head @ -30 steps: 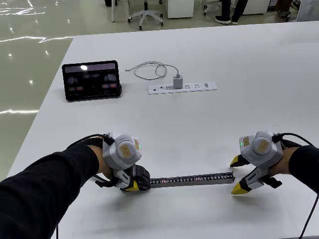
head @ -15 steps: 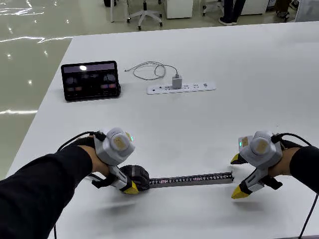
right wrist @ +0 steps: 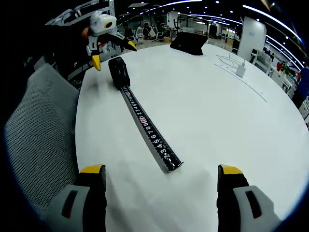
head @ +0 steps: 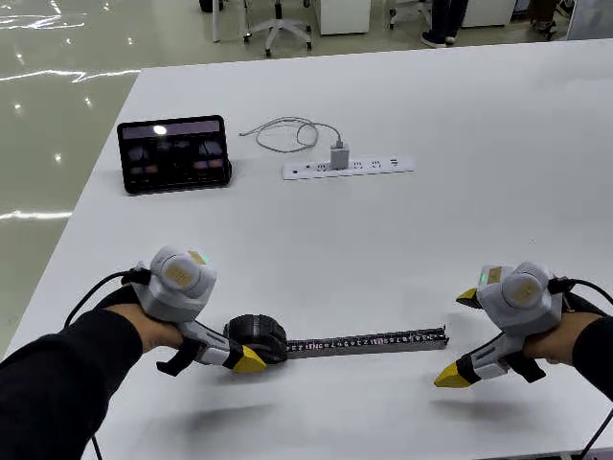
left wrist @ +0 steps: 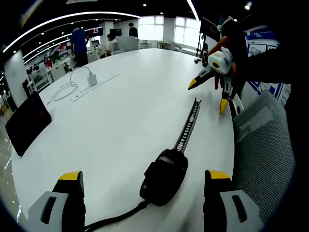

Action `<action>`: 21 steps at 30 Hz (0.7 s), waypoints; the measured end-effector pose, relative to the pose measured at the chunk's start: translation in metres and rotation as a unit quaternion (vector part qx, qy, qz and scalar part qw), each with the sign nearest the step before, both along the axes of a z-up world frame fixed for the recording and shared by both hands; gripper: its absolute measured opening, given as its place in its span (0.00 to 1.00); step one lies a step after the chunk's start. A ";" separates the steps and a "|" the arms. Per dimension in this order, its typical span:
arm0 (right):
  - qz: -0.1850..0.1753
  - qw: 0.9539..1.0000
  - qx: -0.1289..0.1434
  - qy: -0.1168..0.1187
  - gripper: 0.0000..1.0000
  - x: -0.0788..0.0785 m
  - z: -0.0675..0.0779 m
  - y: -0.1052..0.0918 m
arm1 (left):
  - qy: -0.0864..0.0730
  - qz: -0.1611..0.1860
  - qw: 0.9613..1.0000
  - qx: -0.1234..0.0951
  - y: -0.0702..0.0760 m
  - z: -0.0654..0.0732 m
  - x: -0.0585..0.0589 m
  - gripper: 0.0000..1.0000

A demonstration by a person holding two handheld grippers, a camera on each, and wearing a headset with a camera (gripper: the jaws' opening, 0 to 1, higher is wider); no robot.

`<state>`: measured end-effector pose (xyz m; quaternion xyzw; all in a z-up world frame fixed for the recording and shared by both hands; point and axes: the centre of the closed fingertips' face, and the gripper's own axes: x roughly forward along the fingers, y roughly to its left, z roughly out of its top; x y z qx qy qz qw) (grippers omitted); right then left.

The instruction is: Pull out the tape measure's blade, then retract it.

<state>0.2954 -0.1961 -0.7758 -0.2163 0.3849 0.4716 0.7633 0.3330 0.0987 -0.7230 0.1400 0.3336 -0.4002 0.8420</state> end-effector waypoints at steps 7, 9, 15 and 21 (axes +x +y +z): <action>-0.080 0.995 0.040 -0.042 0.98 -0.010 0.016 -0.016 | -0.014 0.045 0.999 -0.023 0.022 0.008 -0.026 1.00; -0.112 0.991 0.052 -0.042 0.98 -0.013 0.021 -0.022 | -0.012 0.057 0.998 -0.026 0.029 0.006 -0.033 1.00; -0.142 0.986 0.078 -0.050 0.96 -0.025 0.037 -0.035 | -0.003 0.113 0.992 -0.048 0.053 0.007 -0.051 1.00; -0.140 0.986 0.071 -0.050 1.00 -0.044 0.036 -0.048 | -0.014 0.123 0.991 -0.053 0.065 0.009 -0.064 1.00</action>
